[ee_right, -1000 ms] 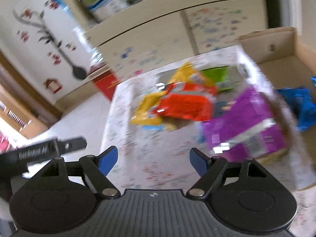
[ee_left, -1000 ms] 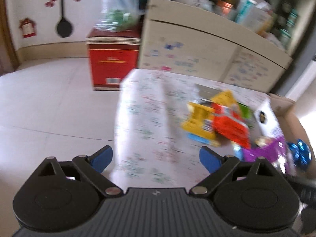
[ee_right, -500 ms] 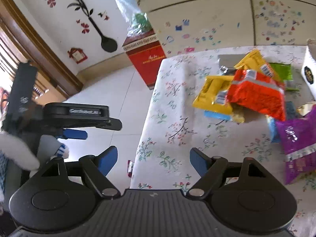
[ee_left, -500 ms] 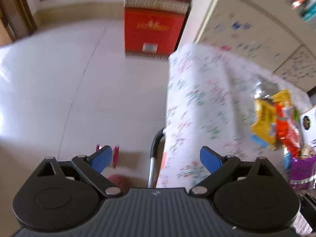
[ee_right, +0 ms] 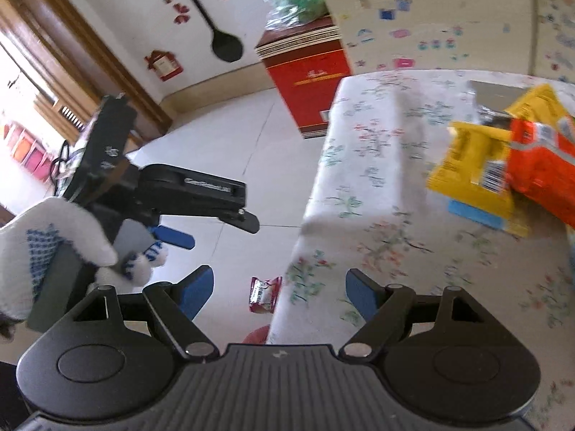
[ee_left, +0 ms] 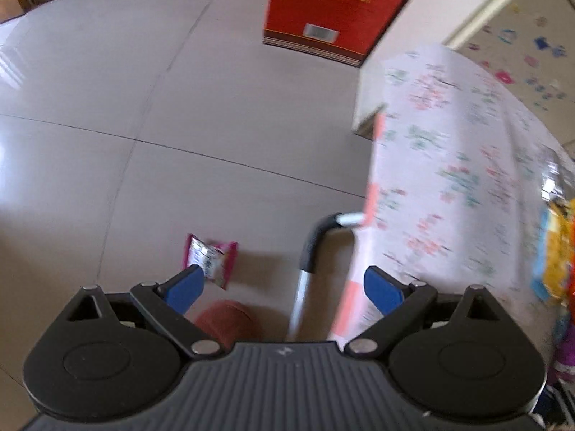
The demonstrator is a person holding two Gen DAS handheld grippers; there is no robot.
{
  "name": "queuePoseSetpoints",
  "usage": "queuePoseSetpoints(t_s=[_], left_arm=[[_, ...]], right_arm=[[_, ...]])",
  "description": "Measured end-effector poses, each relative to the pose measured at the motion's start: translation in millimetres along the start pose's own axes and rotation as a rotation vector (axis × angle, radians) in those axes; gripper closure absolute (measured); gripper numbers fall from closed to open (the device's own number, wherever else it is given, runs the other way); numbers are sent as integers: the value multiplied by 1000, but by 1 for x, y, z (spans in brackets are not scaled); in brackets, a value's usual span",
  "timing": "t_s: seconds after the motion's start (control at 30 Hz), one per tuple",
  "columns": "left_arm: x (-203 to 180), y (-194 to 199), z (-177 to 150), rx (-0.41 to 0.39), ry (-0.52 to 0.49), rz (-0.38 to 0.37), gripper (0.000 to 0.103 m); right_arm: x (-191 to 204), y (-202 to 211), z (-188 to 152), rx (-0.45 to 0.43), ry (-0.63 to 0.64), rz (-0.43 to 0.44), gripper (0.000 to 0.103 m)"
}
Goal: Organize snacks
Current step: 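Lower the left tool toward the pink snack bag on the floor, then grasp the pink 'America' snack bag from the floor with the left tool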
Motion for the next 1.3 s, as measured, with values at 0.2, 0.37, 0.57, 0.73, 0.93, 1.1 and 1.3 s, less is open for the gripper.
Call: queuePoseSetpoints(t_s=[0.2, 0.37, 0.57, 0.73, 0.93, 1.1, 1.3], left_arm=[[37, -41, 13, 2, 94, -11, 8], [76, -90, 16, 55, 254, -110, 8], [115, -148, 14, 117, 457, -220, 8], [128, -183, 11, 132, 602, -299, 8], [126, -204, 12, 123, 719, -348, 8], [121, -218, 15, 121, 771, -310, 8], [119, -233, 17, 113, 805, -286, 9]], right_arm=[[13, -19, 5, 18, 81, -45, 17], [18, -23, 10, 23, 137, -68, 17], [19, -27, 19, 19, 157, -72, 17], [14, -30, 21, 33, 147, -59, 17], [7, -31, 22, 35, 127, -39, 17], [4, -30, 21, 32, 123, -22, 17], [3, -30, 20, 29, 132, -12, 14]])
Point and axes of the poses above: each gripper's, at about its wrist camera, not at the fingertips, and y roughly against the way its jaws point, x to its left, z to its top, the point moved 1 cm from there along -y, roughly the way its jaws point, and after that the axes turned 14 degrees about x, right-handed, at the moved point
